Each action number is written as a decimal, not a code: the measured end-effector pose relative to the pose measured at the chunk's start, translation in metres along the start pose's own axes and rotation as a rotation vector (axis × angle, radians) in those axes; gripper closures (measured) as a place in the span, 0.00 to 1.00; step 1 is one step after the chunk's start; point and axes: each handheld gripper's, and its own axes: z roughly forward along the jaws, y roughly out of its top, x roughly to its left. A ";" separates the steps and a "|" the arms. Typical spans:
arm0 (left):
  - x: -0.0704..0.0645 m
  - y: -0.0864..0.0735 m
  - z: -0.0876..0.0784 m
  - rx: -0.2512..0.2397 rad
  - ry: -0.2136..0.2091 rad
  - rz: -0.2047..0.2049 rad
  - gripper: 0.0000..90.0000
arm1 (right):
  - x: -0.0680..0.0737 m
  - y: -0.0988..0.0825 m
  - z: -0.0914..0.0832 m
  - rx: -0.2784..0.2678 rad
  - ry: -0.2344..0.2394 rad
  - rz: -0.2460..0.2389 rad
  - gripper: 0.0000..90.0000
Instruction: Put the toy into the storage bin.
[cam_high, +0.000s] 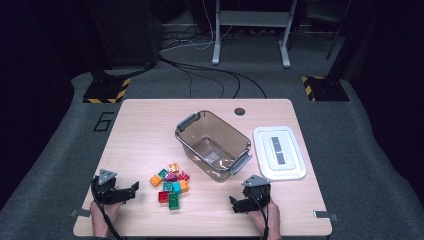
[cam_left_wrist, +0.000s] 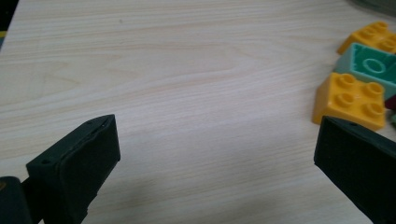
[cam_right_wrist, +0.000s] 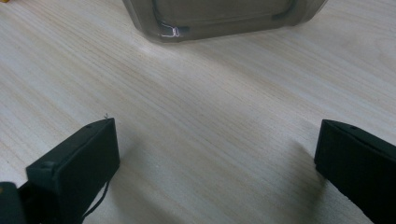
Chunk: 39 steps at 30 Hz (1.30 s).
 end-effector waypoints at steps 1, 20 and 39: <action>-0.001 0.000 0.000 -0.006 -0.018 -0.005 0.00 | 0.000 0.000 0.000 0.000 0.000 0.000 0.00; -0.034 0.013 0.024 0.011 -0.163 0.062 0.00 | 0.000 0.000 0.000 -0.001 0.000 0.002 0.00; -0.047 0.010 0.034 0.034 -0.206 0.166 0.57 | 0.000 0.000 0.000 -0.003 -0.004 0.002 0.00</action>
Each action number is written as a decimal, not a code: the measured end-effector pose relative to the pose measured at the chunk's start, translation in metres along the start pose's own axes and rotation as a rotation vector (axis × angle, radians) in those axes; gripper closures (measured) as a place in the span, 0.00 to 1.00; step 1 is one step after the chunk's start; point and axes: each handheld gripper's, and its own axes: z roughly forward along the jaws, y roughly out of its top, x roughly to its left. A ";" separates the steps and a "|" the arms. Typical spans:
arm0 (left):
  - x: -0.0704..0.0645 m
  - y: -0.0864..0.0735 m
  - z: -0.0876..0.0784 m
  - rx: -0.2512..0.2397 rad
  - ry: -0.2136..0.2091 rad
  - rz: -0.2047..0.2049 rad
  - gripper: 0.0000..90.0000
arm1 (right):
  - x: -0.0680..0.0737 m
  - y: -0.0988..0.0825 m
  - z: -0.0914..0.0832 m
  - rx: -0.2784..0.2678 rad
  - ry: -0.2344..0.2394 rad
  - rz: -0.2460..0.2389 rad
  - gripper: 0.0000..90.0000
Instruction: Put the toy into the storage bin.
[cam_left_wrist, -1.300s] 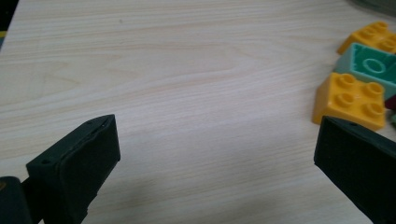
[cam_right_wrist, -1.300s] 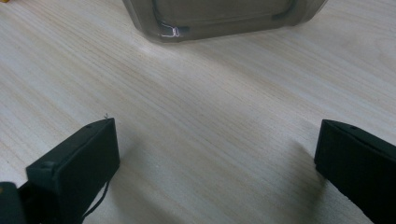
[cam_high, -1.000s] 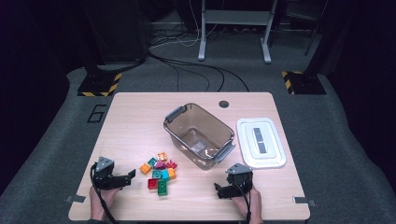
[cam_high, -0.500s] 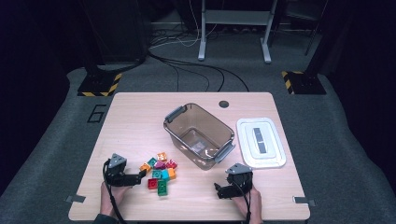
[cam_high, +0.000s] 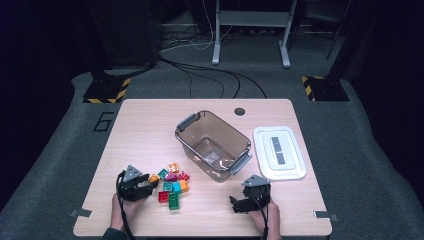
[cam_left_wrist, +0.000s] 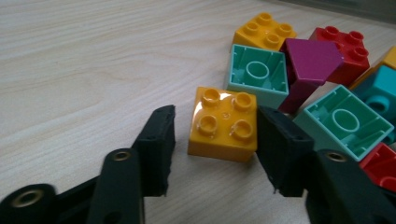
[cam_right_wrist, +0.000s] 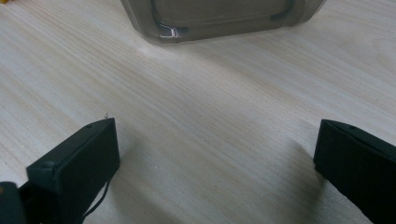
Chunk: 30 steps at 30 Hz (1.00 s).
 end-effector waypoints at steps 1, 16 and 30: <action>-0.001 0.000 0.000 -0.004 0.005 0.008 0.60 | 0.000 0.000 0.000 0.000 0.000 0.000 0.00; 0.001 0.001 -0.006 -0.037 -0.006 0.003 0.65 | 0.000 0.000 0.000 0.000 0.001 0.000 0.00; 0.003 0.014 -0.022 -0.081 -0.019 0.001 0.65 | -0.001 -0.001 0.000 -0.006 0.002 -0.020 0.00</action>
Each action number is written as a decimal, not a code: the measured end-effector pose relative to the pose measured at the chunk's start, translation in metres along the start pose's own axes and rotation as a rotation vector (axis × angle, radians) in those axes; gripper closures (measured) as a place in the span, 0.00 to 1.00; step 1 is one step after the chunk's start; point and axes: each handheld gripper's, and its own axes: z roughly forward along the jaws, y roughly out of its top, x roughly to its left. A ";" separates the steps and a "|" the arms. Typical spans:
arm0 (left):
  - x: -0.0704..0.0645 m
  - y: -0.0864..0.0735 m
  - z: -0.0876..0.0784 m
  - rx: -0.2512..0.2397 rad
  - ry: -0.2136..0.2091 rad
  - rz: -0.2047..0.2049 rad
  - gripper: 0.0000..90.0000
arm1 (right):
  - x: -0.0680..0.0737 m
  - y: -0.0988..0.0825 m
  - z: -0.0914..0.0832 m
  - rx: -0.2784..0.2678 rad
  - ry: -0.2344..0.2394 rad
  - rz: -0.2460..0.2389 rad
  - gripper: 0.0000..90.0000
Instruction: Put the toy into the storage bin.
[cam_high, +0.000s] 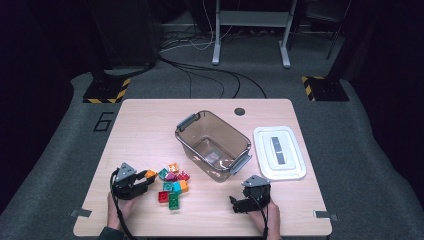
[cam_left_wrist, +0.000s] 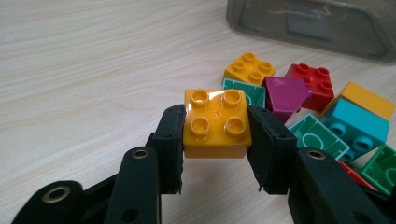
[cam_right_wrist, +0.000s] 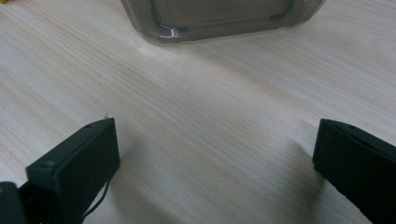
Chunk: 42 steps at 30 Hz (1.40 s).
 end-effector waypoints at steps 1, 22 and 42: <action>0.000 0.002 -0.002 -0.006 0.002 0.003 0.65 | 0.000 0.000 0.000 -0.001 0.000 0.002 0.00; -0.005 0.044 -0.007 -0.043 -0.015 0.047 0.65 | 0.000 -0.001 0.000 0.000 -0.001 0.005 0.00; -0.009 0.112 -0.007 -0.112 -0.021 0.131 0.65 | 0.000 -0.001 0.000 -0.002 -0.001 0.002 0.00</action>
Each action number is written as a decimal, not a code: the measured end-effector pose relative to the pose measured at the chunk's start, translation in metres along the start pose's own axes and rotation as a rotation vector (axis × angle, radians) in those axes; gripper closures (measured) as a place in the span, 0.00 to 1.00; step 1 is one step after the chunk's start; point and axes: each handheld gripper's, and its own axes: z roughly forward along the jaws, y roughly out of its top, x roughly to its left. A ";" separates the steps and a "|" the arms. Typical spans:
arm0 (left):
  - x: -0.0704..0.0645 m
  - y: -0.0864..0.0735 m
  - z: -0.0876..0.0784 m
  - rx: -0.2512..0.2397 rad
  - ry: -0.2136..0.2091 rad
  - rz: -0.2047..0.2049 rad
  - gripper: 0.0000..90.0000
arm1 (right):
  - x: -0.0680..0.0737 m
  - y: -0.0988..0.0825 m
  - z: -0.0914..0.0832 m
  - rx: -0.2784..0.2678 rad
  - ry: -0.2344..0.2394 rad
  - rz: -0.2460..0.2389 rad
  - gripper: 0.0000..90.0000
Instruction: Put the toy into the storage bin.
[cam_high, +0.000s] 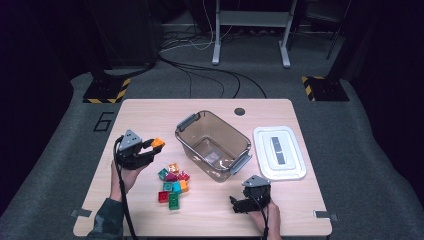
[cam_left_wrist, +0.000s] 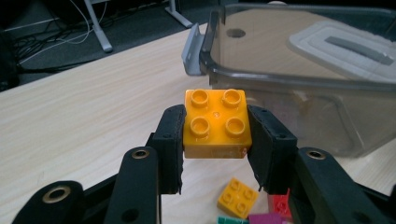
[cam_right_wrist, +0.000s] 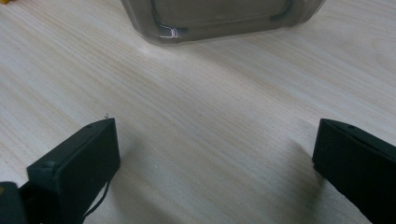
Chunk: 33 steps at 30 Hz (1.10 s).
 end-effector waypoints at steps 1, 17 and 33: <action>0.000 0.003 0.001 -0.003 0.001 0.002 0.65 | 0.000 0.000 0.000 0.004 0.001 -0.004 0.00; -0.004 0.042 0.024 -0.024 -0.047 0.043 0.65 | 0.000 0.000 0.000 0.002 -0.001 -0.005 0.00; -0.019 0.057 0.070 0.016 -0.085 0.064 0.65 | 0.000 0.000 0.000 -0.001 0.000 0.003 0.01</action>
